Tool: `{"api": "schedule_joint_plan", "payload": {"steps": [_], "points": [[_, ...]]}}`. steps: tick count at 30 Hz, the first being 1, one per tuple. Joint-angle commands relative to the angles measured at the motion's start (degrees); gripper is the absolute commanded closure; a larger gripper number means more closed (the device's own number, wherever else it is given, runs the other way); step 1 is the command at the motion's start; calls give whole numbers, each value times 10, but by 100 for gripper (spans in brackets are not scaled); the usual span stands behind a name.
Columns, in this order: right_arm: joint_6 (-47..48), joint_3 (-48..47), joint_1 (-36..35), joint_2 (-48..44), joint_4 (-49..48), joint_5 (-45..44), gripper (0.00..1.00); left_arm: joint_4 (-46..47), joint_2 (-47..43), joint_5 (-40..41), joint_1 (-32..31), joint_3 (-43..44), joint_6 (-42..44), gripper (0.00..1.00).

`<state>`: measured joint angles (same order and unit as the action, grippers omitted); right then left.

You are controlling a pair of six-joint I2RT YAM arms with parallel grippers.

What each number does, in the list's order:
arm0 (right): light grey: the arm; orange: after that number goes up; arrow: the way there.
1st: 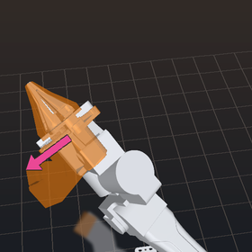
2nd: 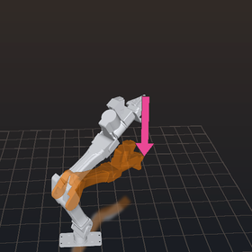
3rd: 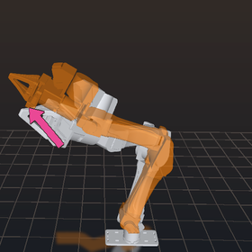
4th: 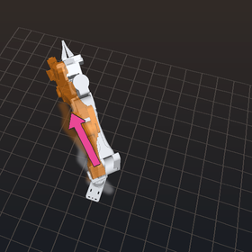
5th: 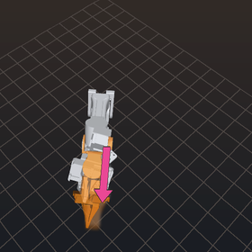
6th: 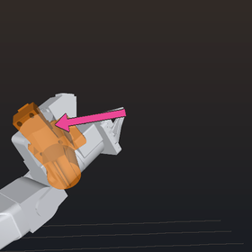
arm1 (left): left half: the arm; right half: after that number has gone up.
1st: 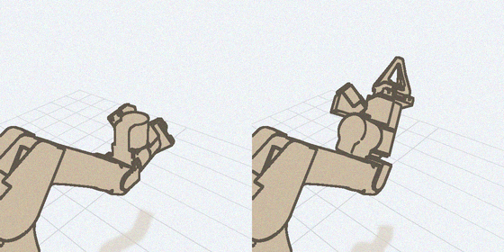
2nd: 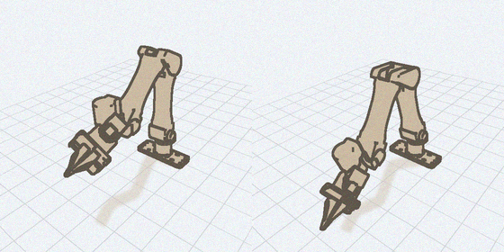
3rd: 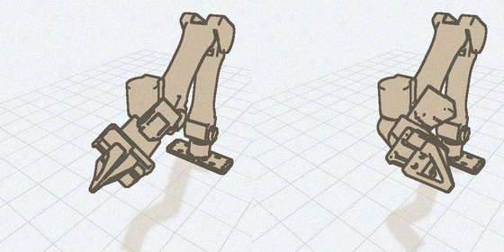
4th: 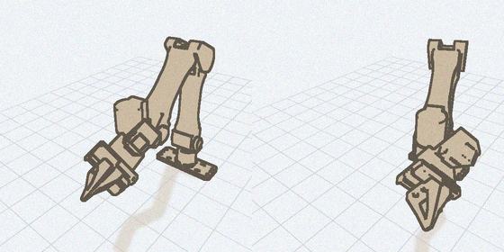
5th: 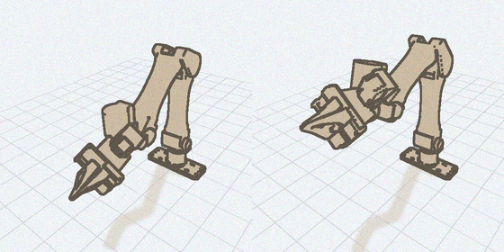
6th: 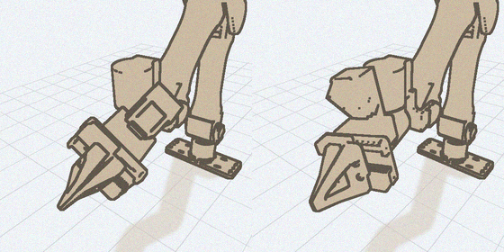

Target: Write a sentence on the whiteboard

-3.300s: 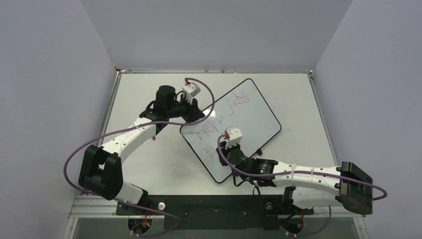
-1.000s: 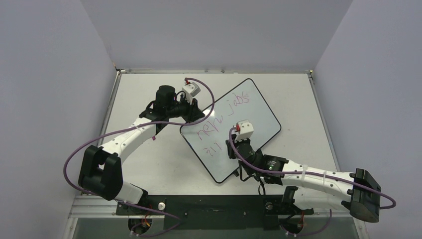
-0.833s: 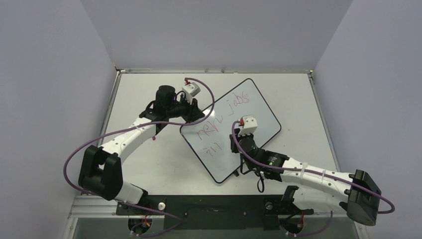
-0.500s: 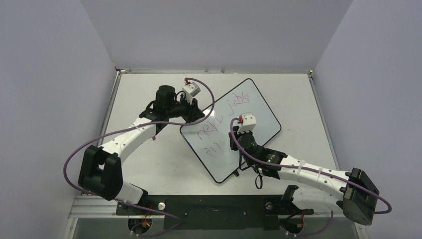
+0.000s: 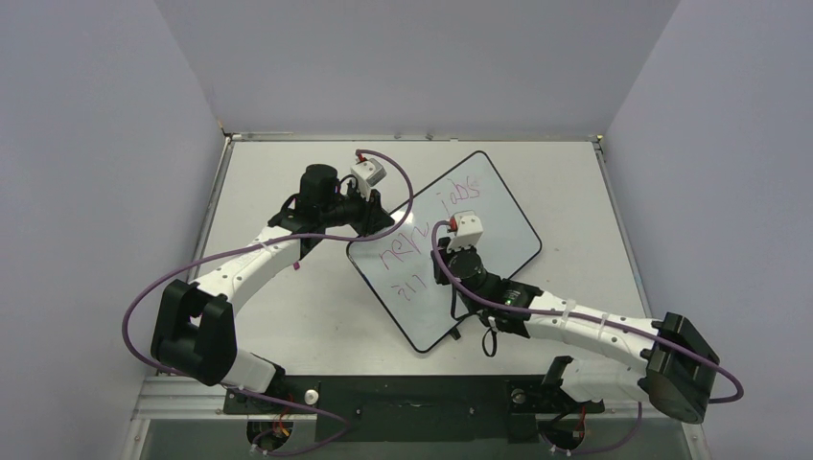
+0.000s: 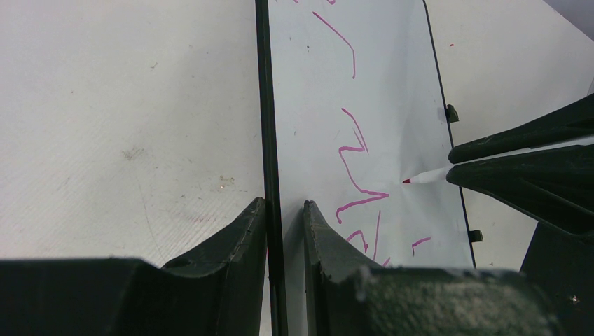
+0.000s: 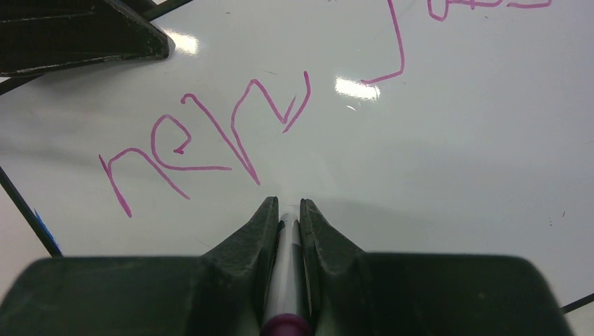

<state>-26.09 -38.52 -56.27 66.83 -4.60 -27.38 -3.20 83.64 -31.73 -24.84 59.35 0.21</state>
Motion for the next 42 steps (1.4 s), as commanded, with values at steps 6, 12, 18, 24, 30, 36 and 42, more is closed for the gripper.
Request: {"api": "schedule_joint_plan", "payload": {"steps": [6, 12, 18, 24, 30, 36, 42], "points": [[1, -23, 3, 23, -33, 17, 100, 23, -12, 18, 3, -2, 33, 100], [-5, -18, 3, 28, -39, 30, 100, 23, -13, 19, 3, -1, 34, 100], [-12, -9, 2, 30, -44, 42, 100, 23, -11, 19, 3, -2, 34, 100], [-18, 0, -8, 27, -44, 48, 100, 23, -10, 18, 3, -1, 34, 100], [-16, 12, -23, 18, -29, 46, 100, 23, -9, 18, 3, 0, 34, 100], [-23, 27, -38, 1, -15, 35, 100, 23, -8, 18, 3, 1, 34, 100], [-31, 38, -47, -19, 5, 12, 100, 23, -9, 18, 3, 2, 34, 100]]}}
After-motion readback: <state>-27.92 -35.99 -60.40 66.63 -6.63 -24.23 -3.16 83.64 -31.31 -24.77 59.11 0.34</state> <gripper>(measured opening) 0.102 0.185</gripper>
